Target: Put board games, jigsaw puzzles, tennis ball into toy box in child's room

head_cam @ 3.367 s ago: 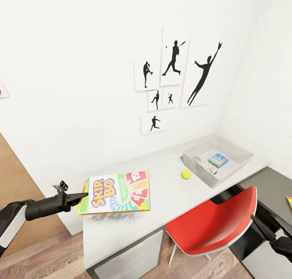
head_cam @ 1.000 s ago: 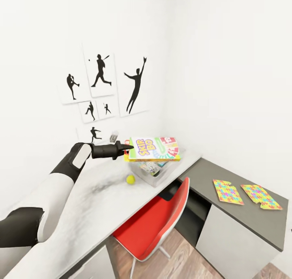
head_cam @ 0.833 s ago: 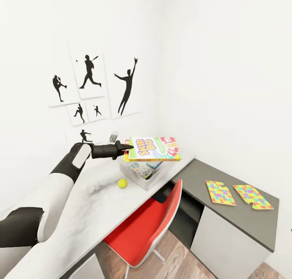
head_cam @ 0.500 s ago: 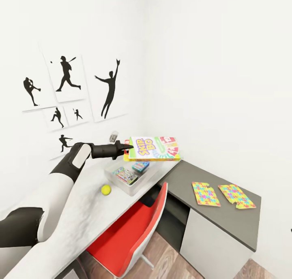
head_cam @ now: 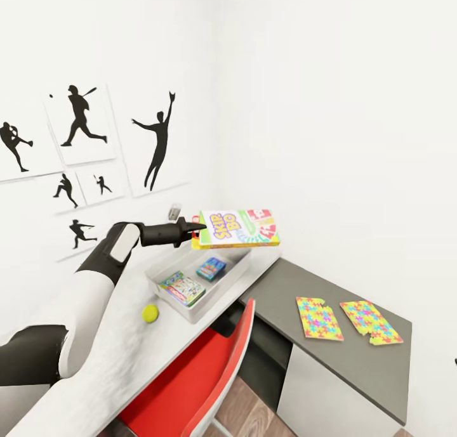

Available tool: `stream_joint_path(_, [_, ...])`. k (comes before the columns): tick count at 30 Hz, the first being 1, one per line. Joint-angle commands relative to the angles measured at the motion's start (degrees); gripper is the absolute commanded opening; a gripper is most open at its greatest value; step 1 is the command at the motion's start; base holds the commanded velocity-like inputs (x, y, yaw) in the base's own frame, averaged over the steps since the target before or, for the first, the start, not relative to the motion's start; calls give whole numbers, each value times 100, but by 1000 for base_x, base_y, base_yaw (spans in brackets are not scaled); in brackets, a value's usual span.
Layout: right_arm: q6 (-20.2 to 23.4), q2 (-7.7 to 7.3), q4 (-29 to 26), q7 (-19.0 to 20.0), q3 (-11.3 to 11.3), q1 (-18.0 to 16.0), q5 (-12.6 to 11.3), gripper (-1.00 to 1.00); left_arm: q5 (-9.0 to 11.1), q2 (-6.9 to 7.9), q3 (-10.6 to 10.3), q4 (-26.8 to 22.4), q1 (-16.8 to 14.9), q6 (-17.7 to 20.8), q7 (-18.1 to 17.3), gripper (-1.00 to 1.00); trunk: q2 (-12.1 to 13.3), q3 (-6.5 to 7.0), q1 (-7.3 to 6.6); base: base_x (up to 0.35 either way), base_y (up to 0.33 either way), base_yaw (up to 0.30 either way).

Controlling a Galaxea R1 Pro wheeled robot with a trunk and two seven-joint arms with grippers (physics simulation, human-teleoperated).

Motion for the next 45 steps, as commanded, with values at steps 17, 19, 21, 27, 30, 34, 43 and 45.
stream_joint_path(17, [22, -1, 2, 1, 2, -1, -14, 100, -10, 4, 222, -10, -4, -12, 433, -100, -13, -12, 4, 9, -22, 0])
stream_joint_path(19, [20, -1, 2, 0, 2, -1, -14, 100, 17, -37, 326, -10, -7, -200, 1041, -100, -13, -12, 4, 0, -1, 0])
stream_joint_path(21, [14, -1, 5, 0, 2, -1, -14, 100, 29, -172, 473, -10, -7, -486, 1615, -100, -13, -12, 4, 0, 0, 0])
stream_joint_path(27, [-17, 6, 11, -1, -3, -1, 24, 100, 33, -413, 1122, 1, -3, -1096, 2337, -100, -13, -12, 4, 0, 0, 0])
stream_joint_path(30, [-23, 13, 11, -1, -10, -1, 57, 100, 50, -446, 1193, 10, -3, -1281, 2491, -100, -13, -12, 4, 0, 0, 0])
stream_joint_path(34, [-29, 16, 11, -1, -14, -1, 70, 100, 38, -490, 1222, 11, -3, -1397, 2578, -100, -13, -12, 4, 0, 0, 0])
stream_joint_path(43, [-30, 6, 17, -1, -15, -1, 74, 100, 52, -534, 1231, 68, -3, -1601, 2923, -100, -13, -12, 4, 0, 0, 0])
stream_joint_path(45, [-27, 2, 17, -1, -15, -1, 74, 100, 58, -556, 1276, 117, -3, -1611, 3208, -100, -13, -12, 4, 0, 0, 0])
